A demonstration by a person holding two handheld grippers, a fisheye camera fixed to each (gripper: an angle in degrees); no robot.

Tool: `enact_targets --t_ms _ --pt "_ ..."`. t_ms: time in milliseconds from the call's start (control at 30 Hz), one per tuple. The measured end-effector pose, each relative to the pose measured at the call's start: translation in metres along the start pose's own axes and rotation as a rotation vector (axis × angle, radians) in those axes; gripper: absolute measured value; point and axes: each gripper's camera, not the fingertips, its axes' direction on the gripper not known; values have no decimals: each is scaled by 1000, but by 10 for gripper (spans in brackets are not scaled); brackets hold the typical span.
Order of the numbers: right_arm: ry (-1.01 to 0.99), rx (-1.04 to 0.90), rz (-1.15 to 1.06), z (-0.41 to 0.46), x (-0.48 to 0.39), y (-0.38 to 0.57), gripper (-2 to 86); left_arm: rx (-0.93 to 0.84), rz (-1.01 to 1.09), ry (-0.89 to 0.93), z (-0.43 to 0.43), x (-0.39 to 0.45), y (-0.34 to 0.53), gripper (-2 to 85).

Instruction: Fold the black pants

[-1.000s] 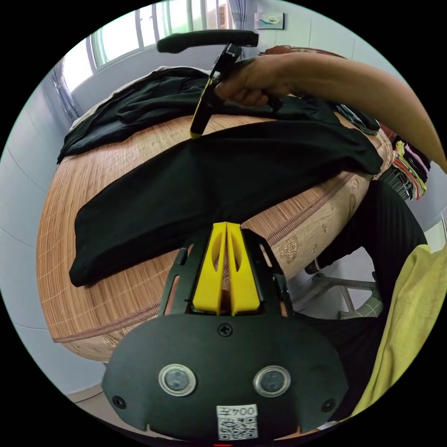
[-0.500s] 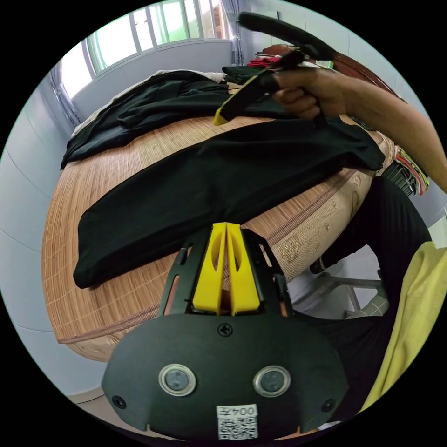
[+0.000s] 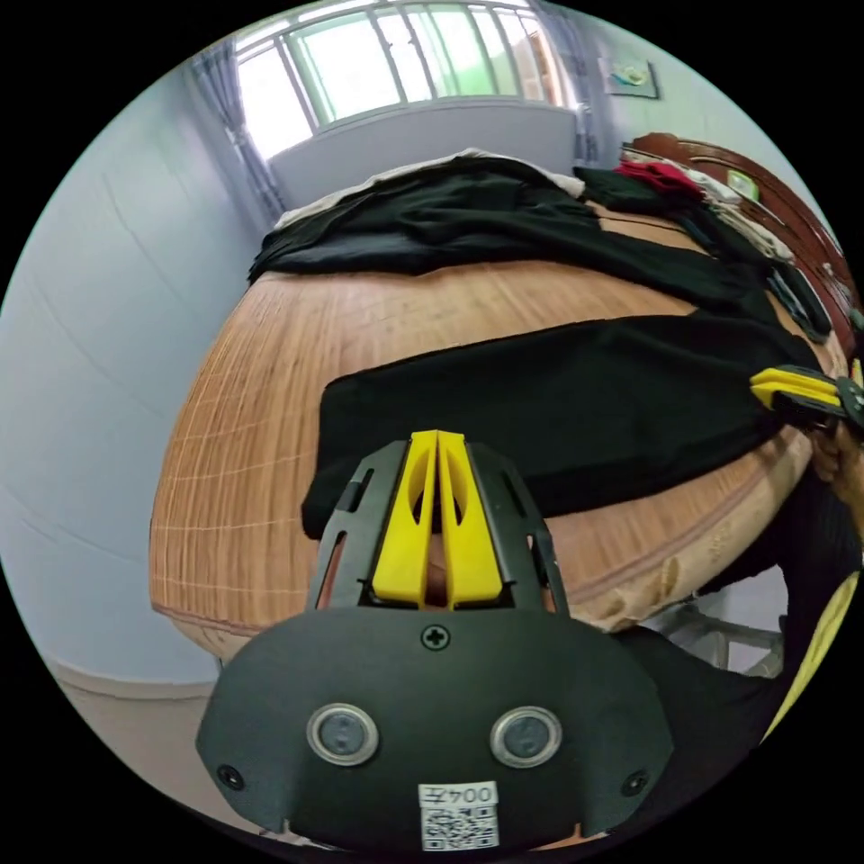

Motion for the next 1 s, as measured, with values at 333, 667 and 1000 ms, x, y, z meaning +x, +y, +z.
enact_targets --t_ms 333,667,1000 --pt "72 -129 33 42 22 13 58 -56 133 9 43 2 -42 0" --pt "95 -116 20 43 17 50 17 -82 257 -153 69 -1 -45 1" --pt "43 -129 -6 51 9 72 26 -97 152 -17 72 -67 -45 1"
